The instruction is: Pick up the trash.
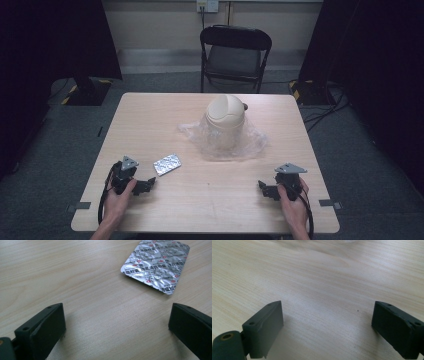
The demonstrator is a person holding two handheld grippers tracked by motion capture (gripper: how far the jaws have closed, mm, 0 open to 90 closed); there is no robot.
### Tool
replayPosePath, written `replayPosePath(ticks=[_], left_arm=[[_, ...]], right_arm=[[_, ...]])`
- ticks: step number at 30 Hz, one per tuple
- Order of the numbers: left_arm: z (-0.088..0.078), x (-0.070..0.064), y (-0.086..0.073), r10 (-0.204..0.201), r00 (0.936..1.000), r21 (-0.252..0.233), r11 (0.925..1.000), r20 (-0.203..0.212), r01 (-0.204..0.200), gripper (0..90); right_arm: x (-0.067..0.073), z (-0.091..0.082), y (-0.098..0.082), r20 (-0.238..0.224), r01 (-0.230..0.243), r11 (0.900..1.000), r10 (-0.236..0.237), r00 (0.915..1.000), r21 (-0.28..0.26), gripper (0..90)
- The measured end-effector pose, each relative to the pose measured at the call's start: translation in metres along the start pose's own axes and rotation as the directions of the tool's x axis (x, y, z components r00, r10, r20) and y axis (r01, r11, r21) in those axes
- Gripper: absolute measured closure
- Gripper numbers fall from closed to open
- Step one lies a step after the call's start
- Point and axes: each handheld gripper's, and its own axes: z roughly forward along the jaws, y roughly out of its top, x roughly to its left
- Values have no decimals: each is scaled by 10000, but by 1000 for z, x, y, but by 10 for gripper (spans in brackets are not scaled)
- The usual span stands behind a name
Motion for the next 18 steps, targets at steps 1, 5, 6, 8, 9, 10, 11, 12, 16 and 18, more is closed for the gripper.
replayPosePath(ticks=[1, 5, 6, 8, 9, 10, 11, 12, 16, 18], left_arm=[[0, 0, 0, 4, 10000, 0, 10000, 1, -4, 4], [0, 0, 0, -26, 10000, -17, 10000, 9, 26, 9], [0, 0, 0, -47, 10000, -37, 10000, -16, 47, 9], [-2, 1, -1, -315, 9994, -154, 9994, -168, 313, 68], [-4, 2, -1, -306, 9992, -149, 9994, -263, 302, 98], [-6, 3, -1, -332, 9989, -201, 9993, -329, 325, 143], [-7, 4, -1, -395, 9989, -217, 9990, -238, 390, 182], [-8, 5, -1, -475, 9988, -227, 9986, -101, 473, 175], [-14, 4, 2, -506, 9985, -539, 9972, 196, 516, 159], [-16, 4, 5, -503, 9980, -699, 9962, 385, 529, 160]], right_arm=[[0, 0, 0, -7, 9, 10000, -9, 10000, 3, 92], [0, 0, 0, -1, 1, 10000, -1, 10000, -1, 92], [0, 0, 0, -3, 2, 10000, -2, 10000, -1, 92], [0, 0, 0, 1, 0, 10000, 0, 10000, -1, 92], [0, 0, 0, 2, 2, 10000, -2, 10000, -1, 92], [0, 0, 0, 6, -2, 10000, 2, 10000, -1, 93], [0, 0, 0, 7, -1, 10000, 1, 10000, -2, 92], [0, 0, 0, 6, 0, 10000, 0, 10000, 0, 92], [0, 0, 0, 6, 0, 10000, 0, 10000, -1, 92], [0, 0, 0, 5, -2, 10000, 2, 10000, 0, 92]])
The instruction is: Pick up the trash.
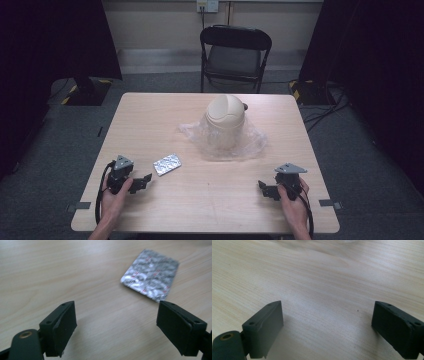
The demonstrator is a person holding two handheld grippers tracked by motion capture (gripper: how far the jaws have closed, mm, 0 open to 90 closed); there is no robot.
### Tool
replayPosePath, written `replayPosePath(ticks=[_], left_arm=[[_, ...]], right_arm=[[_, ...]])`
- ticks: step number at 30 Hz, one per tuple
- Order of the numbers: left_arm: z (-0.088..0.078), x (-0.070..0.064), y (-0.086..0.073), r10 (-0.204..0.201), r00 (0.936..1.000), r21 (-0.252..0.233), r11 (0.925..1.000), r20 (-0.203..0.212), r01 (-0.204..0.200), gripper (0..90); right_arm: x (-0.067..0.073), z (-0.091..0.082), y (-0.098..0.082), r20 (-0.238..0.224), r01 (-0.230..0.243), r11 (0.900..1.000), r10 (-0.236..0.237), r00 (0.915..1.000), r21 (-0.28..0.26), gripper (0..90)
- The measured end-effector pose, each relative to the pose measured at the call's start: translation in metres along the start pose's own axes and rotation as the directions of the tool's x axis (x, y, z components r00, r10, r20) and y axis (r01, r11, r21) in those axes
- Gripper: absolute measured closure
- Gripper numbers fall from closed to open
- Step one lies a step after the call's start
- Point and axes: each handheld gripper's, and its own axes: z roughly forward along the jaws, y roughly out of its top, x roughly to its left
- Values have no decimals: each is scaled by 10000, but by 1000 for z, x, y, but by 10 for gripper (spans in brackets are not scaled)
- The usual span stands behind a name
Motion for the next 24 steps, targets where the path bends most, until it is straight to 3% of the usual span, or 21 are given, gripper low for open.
replayPosePath(ticks=[4, 6, 9, 11, 13, 15, 19, 21, 24], left_arm=[[-1, -4, 12, 167, 9990, -236, 9996, 410, -158, 160], [0, -5, 16, 39, 9975, -153, 9999, 701, -28, 159], [2, -8, 22, -225, 9967, -146, 9996, 776, 237, 161], [5, -10, 32, -424, 9910, -222, 9987, 1268, 456, 161], [6, -12, 36, -398, 9903, -242, 9988, 1330, 434, 161], [7, -15, 44, -278, 9896, -324, 9989, 1413, 327, 163], [12, -28, 61, 440, 9847, -625, 9975, 1687, -339, 166], [14, -34, 68, 577, 9801, -785, 9960, 1899, -434, 165], [17, -42, 78, 827, 9787, -928, 9935, 1879, -661, 171]], right_arm=[[0, 0, 0, -2, 0, 10000, 0, 10000, 1, 92], [0, 0, 0, -1, 1, 10000, -1, 10000, 0, 92], [0, 0, 0, 1, 2, 10000, -2, 10000, 2, 92], [0, 0, 0, 1, 1, 10000, -1, 10000, 1, 92], [0, 0, 0, 0, -1, 10000, 1, 10000, 0, 92], [0, 0, 0, -7, 7, 10000, -7, 10000, 3, 92], [0, 0, 0, -7, 6, 10000, -6, 10000, 4, 92], [0, 0, 0, -3, 3, 10000, -3, 10000, 0, 92], [0, 0, 0, -3, 2, 10000, -2, 10000, -1, 92]])
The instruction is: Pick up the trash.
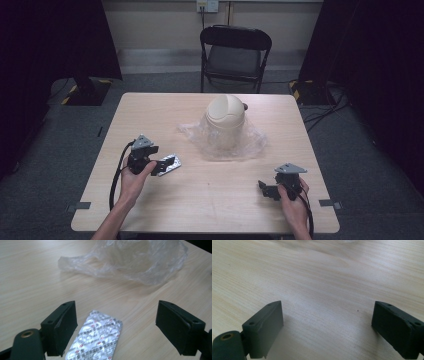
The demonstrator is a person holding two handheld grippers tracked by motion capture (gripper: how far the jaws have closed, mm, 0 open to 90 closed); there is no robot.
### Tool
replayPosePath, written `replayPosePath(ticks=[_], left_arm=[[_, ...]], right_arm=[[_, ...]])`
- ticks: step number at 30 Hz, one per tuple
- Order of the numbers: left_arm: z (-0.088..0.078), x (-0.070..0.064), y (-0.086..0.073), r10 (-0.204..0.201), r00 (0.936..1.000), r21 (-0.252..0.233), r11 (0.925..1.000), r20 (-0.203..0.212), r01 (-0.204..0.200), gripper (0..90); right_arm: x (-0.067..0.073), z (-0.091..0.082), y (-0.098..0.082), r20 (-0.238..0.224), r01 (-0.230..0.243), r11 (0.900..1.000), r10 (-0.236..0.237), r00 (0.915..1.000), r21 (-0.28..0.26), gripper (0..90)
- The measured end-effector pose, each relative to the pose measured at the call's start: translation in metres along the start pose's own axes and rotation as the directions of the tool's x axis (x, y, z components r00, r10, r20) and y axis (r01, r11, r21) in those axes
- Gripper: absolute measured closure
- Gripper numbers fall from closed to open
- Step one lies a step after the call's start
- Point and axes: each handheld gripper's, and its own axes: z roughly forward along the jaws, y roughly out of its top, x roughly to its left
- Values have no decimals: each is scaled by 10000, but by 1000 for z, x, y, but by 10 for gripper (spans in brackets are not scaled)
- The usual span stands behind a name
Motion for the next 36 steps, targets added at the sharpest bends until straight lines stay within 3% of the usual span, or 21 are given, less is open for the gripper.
replayPosePath(ticks=[9, 11, 16, 21, 22, 24, 27, 33, 35, 36], left_arm=[[9, -9, 24, 453, 9985, -347, 9984, 305, -442, 182], [14, -14, 32, 954, 9950, -320, 9950, 307, -945, 174], [22, -17, 47, 882, 9932, -555, 9949, 759, -841, 168], [25, -19, 59, 976, 9917, -709, 9933, 842, -918, 167], [27, -19, 63, 751, 9919, -755, 9949, 1022, -675, 167], [29, -19, 66, 882, 9926, -829, 9932, 838, -813, 170], [33, -17, 68, 769, 9930, -812, 9943, 902, -696, 181], [44, -21, 80, 1051, 9901, -862, 9915, 929, -971, 186], [48, -23, 85, 1121, 9884, -881, 9907, 1027, -1032, 186], [51, -24, 91, 1169, 9853, -1124, 9883, 1244, -1031, 186]], right_arm=[[0, 0, 0, 2, -4, 10000, 4, 10000, 1, 92], [0, 0, 0, -6, 8, 10000, -8, 10000, 4, 92], [0, 0, 0, 2, -5, 10000, 5, 10000, 2, 92], [0, 0, 0, 4, 0, 10000, 0, 10000, 0, 92], [0, 0, 0, 3, -1, 10000, 1, 10000, 0, 92], [0, 0, 0, 5, -1, 10000, 1, 10000, 2, 92], [0, 0, 0, -8, 6, 10000, -6, 10000, 4, 92], [0, 0, 0, -3, 6, 10000, -6, 10000, 4, 92], [0, 0, 0, 7, 1, 10000, -1, 10000, 2, 92], [0, 0, 0, -5, 9, 10000, -9, 10000, 5, 92]])
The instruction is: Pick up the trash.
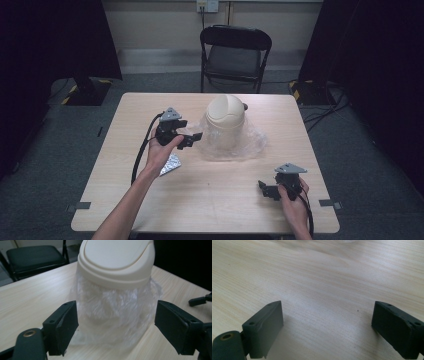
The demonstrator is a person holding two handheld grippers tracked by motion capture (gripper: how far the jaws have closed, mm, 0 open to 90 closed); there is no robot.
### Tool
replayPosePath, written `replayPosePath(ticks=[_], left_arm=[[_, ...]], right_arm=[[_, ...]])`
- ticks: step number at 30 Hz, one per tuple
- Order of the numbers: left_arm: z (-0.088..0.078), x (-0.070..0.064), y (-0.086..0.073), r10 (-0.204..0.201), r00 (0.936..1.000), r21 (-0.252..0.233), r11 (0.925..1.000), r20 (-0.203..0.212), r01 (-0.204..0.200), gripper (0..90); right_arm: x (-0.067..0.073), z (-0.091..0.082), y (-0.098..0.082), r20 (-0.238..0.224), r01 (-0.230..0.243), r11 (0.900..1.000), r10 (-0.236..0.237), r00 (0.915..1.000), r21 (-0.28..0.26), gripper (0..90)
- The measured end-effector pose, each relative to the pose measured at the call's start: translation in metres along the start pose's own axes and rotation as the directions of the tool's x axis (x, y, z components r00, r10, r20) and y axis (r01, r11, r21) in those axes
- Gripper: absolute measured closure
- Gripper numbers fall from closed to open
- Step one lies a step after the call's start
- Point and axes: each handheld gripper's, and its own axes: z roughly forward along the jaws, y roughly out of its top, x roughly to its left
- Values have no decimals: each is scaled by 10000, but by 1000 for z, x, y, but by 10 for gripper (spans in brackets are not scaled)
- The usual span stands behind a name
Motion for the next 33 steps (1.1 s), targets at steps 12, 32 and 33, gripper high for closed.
replayPosePath(ticks=[12, 32, 33], left_arm=[[24, -8, 36, 300, 9975, -307, 9991, 634, -281, 159], [76, -22, 46, 1345, 9820, 495, 9886, 1326, -1421, 158], [78, -23, 45, 1315, 9821, 513, 9889, 1348, -1395, 157]], right_arm=[[0, 0, 0, 30, 5, 10000, -5, 10000, -16, 93], [1, 0, 0, 43, -16, 10000, 16, 10000, -14, 94], [1, 0, 0, 42, -15, 10000, 15, 10000, -16, 94]])
